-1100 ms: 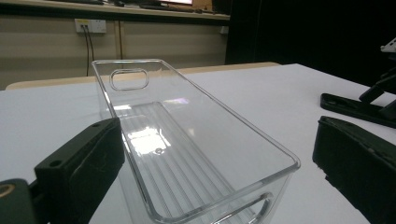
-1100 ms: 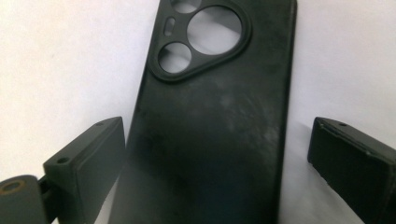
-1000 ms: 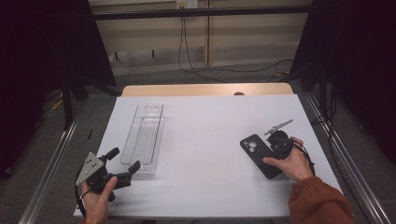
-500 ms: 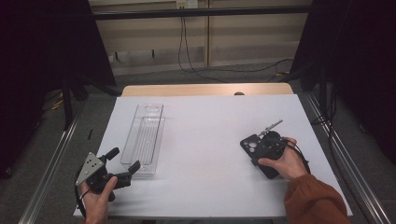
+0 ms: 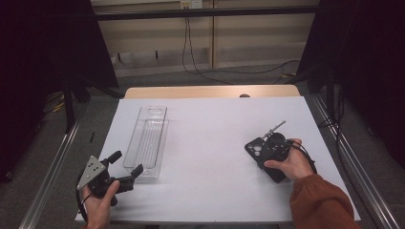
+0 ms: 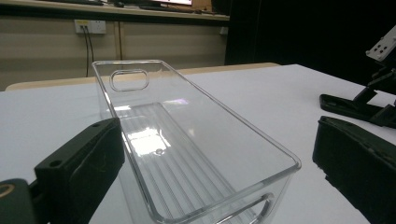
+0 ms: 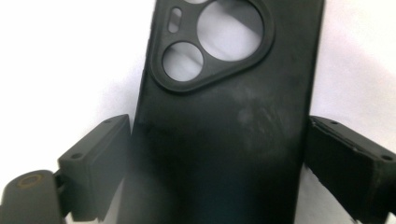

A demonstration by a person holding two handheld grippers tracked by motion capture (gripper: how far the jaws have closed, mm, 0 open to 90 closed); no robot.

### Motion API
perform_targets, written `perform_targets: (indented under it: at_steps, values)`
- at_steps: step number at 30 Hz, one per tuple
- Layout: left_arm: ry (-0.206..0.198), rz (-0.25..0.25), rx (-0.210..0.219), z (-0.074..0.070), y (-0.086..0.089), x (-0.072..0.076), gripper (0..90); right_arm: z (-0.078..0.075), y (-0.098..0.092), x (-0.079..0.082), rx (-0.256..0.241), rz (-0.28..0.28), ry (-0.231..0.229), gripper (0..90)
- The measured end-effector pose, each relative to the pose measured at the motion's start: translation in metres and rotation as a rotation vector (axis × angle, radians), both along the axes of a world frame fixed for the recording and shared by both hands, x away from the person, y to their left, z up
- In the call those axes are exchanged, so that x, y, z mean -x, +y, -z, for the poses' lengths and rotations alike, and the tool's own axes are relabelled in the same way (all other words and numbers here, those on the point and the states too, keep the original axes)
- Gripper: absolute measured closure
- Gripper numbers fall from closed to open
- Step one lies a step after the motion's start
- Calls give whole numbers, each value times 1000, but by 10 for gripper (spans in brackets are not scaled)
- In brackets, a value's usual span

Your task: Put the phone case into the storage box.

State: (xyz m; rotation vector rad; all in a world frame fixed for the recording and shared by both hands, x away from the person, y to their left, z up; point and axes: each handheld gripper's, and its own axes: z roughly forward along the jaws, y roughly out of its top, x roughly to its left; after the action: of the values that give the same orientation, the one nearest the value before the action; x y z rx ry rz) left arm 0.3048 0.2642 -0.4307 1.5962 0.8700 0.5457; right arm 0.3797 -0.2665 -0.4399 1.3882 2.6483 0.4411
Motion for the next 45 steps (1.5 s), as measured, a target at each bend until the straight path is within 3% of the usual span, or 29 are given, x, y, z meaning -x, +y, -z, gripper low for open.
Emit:
perform_targets:
  at_steps: [15, 23, 32, 40, 45]
  values:
    - [6, -4, -3, 0, 0, -1, 22, -4, -3, 1, -2, -21, 2, 153]
    - [4, -1, -5, 0, 0, -1, 22, -13, -8, 4, -54, 4, -30, 153]
    - [4, 1, -4, 0, 0, -1, 22, -21, -12, 10, -126, -4, -86, 152]
    - [4, 3, -1, 0, 0, -1, 22, -28, -15, 15, -196, -23, -177, 151]
    - [5, 1, 2, 0, 0, -1, 22, -30, -20, 18, -223, 18, -245, 151]
